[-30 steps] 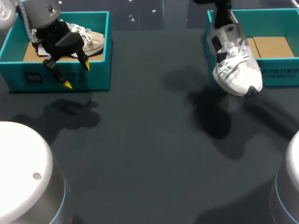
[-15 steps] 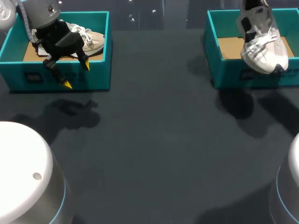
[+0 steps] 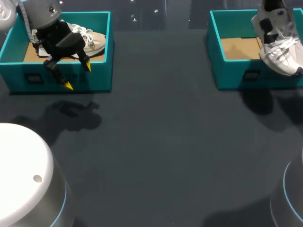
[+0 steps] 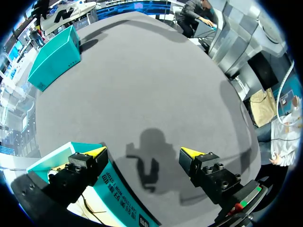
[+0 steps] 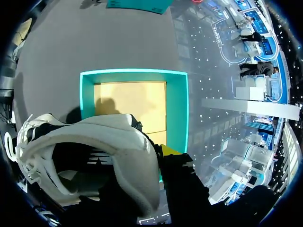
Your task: Take the shoe out of the shoebox, open the shoe tongue, remove and reinsert the insole, then place the shoe into the shoebox
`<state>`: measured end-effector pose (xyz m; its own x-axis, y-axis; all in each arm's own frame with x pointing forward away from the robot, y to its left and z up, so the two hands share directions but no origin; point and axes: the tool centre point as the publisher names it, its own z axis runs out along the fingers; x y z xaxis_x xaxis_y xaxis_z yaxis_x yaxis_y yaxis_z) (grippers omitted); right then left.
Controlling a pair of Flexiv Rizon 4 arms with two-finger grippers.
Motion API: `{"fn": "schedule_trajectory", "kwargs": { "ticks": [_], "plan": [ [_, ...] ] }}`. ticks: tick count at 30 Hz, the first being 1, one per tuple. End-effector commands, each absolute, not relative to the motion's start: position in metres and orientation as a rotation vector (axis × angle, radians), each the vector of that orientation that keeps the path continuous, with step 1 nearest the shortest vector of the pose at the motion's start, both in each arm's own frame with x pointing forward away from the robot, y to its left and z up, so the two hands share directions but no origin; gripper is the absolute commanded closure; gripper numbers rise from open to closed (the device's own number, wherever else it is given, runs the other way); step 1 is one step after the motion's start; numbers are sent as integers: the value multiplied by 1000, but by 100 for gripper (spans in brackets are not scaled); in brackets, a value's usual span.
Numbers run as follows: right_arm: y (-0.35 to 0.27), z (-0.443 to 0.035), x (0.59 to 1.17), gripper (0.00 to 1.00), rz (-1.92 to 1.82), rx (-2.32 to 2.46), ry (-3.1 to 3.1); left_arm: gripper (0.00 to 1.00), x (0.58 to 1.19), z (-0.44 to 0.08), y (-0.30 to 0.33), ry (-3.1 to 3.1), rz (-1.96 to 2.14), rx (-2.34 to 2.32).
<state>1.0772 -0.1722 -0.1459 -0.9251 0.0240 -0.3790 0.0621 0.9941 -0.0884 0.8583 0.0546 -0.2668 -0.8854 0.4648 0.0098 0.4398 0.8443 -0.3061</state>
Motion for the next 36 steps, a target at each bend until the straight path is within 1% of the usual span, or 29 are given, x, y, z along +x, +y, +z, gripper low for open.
{"fn": "schedule_trajectory", "kwargs": {
  "ticks": [1,7,13,20,25,30,36],
  "plan": [
    [-172,-144,1076,100,-142,62,2749,0,859,-267,55,-2935,453,-723],
    [-201,-133,1098,100,-255,117,2766,0,859,-267,55,-2935,453,-723],
    [-244,-122,1116,100,-253,159,2731,0,859,-267,55,-2935,453,-723],
    [-258,-124,1133,100,-254,206,2757,0,859,-267,55,-2935,453,-723],
    [-275,-125,1134,100,-245,591,2736,0,859,-267,55,-2935,453,-723],
    [-293,-124,1117,100,-265,1033,2576,0,859,-267,55,-2935,453,-723],
    [-302,-123,1092,100,-219,1333,2355,0,859,-267,55,-2935,453,-723]
  ]
}}
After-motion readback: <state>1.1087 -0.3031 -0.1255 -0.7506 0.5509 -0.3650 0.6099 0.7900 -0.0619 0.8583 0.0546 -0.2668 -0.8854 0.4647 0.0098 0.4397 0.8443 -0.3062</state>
